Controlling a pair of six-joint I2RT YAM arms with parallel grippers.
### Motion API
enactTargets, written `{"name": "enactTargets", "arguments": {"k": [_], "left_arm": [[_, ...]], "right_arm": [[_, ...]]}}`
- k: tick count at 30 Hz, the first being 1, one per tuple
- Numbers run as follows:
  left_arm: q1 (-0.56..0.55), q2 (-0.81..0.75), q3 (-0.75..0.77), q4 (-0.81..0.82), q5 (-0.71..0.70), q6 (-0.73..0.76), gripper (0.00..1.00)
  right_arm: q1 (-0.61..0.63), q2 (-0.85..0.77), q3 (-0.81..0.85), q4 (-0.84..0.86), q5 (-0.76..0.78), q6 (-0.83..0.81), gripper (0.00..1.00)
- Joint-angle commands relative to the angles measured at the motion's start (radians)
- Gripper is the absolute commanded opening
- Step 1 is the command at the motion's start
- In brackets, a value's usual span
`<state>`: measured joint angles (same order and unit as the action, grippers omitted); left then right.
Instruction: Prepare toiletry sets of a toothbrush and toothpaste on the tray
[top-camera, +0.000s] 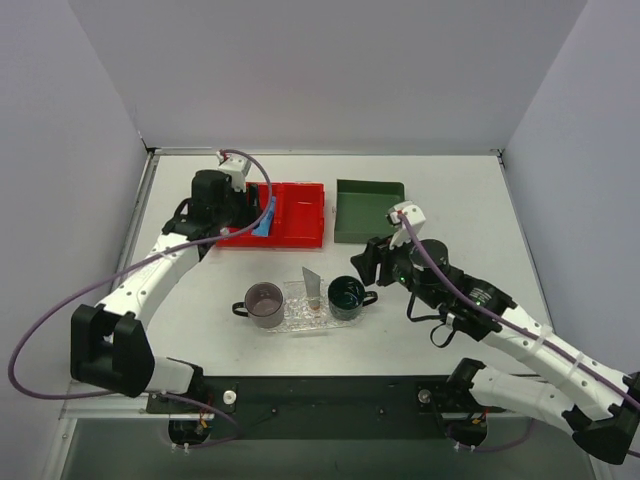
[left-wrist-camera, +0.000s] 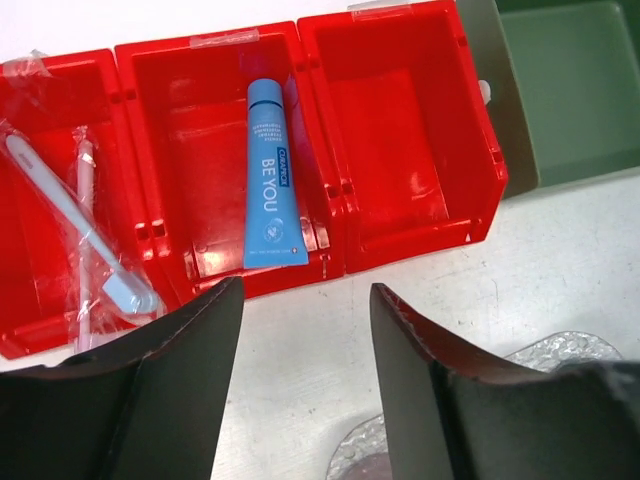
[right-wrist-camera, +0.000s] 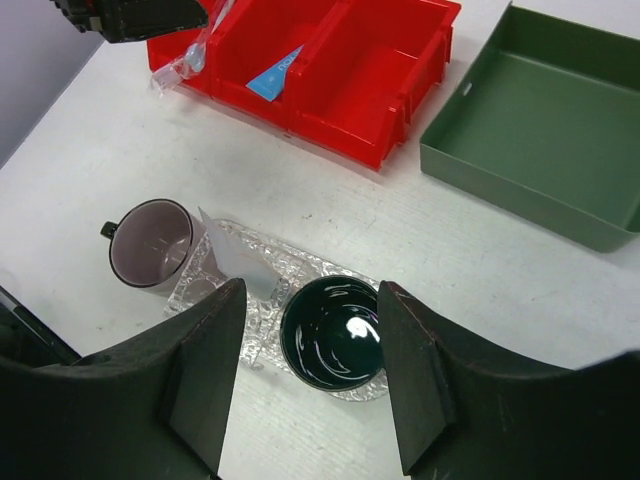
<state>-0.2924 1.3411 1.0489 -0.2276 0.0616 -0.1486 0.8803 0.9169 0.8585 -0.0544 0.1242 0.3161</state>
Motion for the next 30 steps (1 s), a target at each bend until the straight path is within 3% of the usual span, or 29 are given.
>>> {"name": "enactTargets", "arguments": {"k": [1, 9, 30], "left_arm": [[0.007, 0.111, 0.166, -0.055, 0.047, 0.049, 0.60], [0.022, 0.343, 0.385, -0.210, 0.006, 0.037, 0.56], [0.022, 0.564, 0.459, -0.280, 0.009, 0.060, 0.56]], "right_arm": [[-0.061, -0.085, -0.033, -0.067, -0.058, 0.037, 0.50], [-0.116, -0.173, -0.075, -0.090, -0.080, 0.060, 0.50], [-0.142, -0.234, -0.119, -0.093, -0.078, 0.080, 0.50]]}}
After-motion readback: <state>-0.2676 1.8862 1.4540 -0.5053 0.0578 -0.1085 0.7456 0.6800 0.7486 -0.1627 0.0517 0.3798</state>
